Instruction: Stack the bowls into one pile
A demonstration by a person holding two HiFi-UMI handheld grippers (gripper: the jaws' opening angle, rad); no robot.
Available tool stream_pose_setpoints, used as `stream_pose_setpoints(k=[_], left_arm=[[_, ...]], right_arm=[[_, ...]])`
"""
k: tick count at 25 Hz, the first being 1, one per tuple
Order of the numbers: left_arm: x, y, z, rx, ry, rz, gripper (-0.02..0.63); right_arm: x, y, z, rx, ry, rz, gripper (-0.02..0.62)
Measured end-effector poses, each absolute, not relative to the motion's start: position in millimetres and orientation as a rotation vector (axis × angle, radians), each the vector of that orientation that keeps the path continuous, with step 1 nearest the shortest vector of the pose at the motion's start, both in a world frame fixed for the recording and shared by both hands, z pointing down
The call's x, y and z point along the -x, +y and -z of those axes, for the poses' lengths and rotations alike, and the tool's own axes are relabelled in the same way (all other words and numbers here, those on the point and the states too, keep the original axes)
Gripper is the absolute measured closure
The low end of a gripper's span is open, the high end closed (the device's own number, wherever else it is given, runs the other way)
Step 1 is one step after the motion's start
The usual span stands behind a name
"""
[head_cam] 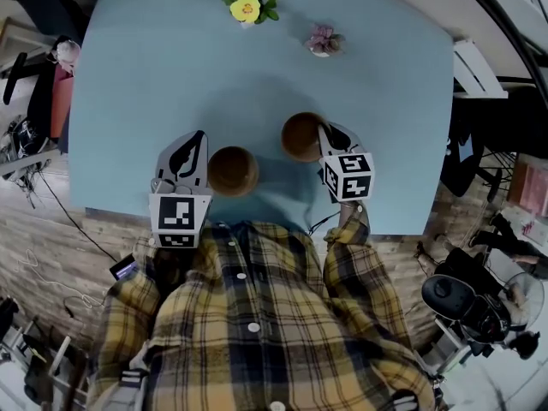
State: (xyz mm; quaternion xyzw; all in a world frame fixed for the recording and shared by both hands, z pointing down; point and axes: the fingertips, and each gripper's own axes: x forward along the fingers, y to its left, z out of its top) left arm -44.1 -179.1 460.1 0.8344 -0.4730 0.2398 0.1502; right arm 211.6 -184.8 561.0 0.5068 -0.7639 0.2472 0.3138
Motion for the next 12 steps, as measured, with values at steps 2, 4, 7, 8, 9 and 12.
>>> stream_pose_setpoints(k=[2, 4, 7, 8, 9, 12], left_arm=[[44.6, -177.5, -457.5, -2.402, -1.366, -0.680, 0.615], [45.7, -174.5, -454.1, -2.408, -1.373, -0.670, 0.615], [48.6, -168.7, -447.8, -2.419, -1.389, -0.655, 0.615], [49.4, -166.9, -445.3, -2.422, -1.396, -0.648, 0.615], [50.0, -164.8, -442.8, -2.425, -1.403, -0.640, 0.615], [52.8, -156.7, -436.5, -2.431, -1.426, -0.618, 0.615]], right_arm=[[-210.6, -182.8, -558.6, -1.330, -2.013, -0.646, 0.578], [-209.2, -179.2, -555.1, -1.327, -2.016, -0.633, 0.580], [-205.6, -174.2, -546.4, -1.320, -2.027, -0.601, 0.580], [-204.3, -173.3, -542.6, -1.319, -2.033, -0.589, 0.580], [-202.8, -172.3, -538.7, -1.318, -2.039, -0.578, 0.580], [-196.0, -168.8, -526.0, -1.311, -2.063, -0.540, 0.580]])
